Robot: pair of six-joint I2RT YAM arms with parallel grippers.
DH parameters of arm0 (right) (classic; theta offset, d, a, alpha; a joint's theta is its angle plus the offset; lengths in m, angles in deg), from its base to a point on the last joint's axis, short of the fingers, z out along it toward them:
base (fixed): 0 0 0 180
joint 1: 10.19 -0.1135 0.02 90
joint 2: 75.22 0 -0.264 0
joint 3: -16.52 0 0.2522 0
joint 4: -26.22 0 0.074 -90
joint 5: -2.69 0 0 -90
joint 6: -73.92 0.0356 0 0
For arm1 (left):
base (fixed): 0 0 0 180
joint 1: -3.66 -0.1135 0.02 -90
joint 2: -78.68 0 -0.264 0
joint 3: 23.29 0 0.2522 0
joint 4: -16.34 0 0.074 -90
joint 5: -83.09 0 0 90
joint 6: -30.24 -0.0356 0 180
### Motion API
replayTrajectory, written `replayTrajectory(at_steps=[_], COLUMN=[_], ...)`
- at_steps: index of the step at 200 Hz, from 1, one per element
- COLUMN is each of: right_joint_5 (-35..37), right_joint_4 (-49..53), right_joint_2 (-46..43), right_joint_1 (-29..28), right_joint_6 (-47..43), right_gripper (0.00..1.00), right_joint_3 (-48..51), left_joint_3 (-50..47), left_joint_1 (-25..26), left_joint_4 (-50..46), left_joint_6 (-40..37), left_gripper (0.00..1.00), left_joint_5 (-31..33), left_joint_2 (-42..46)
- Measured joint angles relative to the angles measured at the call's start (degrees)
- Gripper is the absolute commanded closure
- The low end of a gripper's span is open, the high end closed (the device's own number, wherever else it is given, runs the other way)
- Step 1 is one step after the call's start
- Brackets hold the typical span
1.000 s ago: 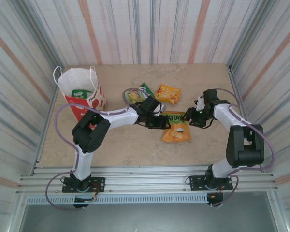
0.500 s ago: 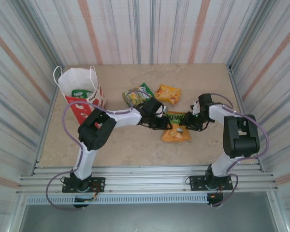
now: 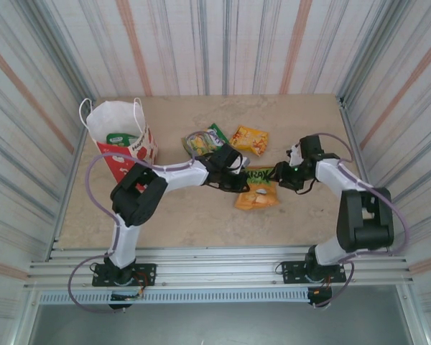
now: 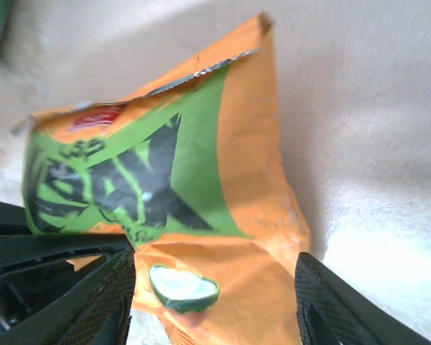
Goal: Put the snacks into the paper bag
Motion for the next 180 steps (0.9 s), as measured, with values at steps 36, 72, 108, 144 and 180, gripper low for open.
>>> replayTrajectory(at_steps=[36, 72, 108, 144, 180], right_joint_5=[0.9, 0.4, 0.4, 0.4, 1.1], right_joint_4=[0.1, -1.5, -3.5, -4.7, -4.5], right_joint_2=[-12.1, -21.3, -28.3, -30.1, -28.2], right_joint_1=[1.1, 0.9, -0.9, -6.0, -11.6], right_joint_6=[0.0, 0.0, 0.2, 0.2, 0.2], right_gripper=[0.36, 0.36, 0.37, 0.37, 0.38], right_joint_3=[0.1, 2.3, 4.2, 4.2, 3.4], left_joint_3=[-0.1, 3.3, 7.7, 15.8, 27.1], left_joint_1=[0.0, 0.0, -0.7, -7.5, -16.9], left_joint_4=[-5.5, -13.0, -21.9, -32.2, -41.0], left_joint_6=[-4.4, -10.3, -16.1, -21.3, -26.8], left_gripper=[0.99, 1.00, 1.00, 1.00, 1.00], left_joint_5=[3.9, 8.6, 14.2, 18.6, 22.8], left_joint_2=[8.1, 16.6, 25.5, 32.6, 35.8])
